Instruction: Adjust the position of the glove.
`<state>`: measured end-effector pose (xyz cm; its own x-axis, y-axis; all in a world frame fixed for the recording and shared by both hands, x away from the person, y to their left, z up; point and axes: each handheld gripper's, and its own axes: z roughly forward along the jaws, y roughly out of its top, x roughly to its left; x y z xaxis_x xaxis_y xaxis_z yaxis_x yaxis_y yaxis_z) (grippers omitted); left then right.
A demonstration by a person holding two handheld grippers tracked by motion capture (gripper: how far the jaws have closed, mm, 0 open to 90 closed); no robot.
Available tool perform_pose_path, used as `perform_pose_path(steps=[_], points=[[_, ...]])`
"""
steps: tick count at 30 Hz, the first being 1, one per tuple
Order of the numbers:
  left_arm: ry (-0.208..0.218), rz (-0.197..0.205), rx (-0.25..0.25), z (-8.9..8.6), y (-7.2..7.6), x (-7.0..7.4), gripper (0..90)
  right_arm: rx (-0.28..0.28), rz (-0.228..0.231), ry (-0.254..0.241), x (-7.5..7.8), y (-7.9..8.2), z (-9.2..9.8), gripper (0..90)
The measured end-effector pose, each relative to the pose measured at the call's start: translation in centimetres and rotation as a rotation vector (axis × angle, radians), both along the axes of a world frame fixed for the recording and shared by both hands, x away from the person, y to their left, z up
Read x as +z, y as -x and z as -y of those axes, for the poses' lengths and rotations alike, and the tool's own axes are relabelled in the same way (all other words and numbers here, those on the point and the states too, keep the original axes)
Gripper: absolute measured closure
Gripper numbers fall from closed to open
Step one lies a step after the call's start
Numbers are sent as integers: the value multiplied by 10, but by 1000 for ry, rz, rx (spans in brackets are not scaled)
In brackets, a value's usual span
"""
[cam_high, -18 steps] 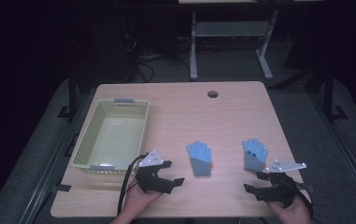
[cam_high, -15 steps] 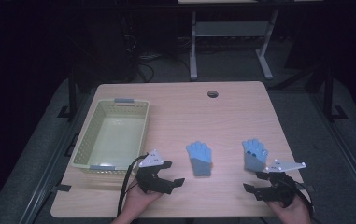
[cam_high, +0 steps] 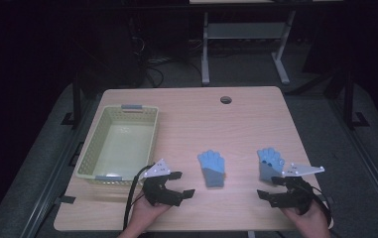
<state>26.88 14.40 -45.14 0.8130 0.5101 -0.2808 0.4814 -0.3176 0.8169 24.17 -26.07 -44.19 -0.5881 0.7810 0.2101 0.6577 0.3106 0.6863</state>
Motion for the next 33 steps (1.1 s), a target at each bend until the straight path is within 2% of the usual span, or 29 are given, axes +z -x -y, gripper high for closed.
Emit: perform_pose_path(steps=[9,10,12,18,24,28,33], points=[[1,7,7,-1,2,1,166,16,-28,6,7,-14,-4,215],[-2,12,6,-2,1,3,166,12,-34,30,10,-19,-5,222],[-2,14,6,-2,1,3,166,12,-31,35,12,-21,-5,224],[10,10,3,-1,0,2,166,-20,-40,63,24,-38,-1,247],[5,25,6,-2,2,4,166,-51,-53,66,30,-52,3,264],[11,24,3,-2,1,5,166,-55,-51,88,36,-60,2,303],[14,19,-3,-2,1,3,166,-61,-66,105,42,-70,4,307]])
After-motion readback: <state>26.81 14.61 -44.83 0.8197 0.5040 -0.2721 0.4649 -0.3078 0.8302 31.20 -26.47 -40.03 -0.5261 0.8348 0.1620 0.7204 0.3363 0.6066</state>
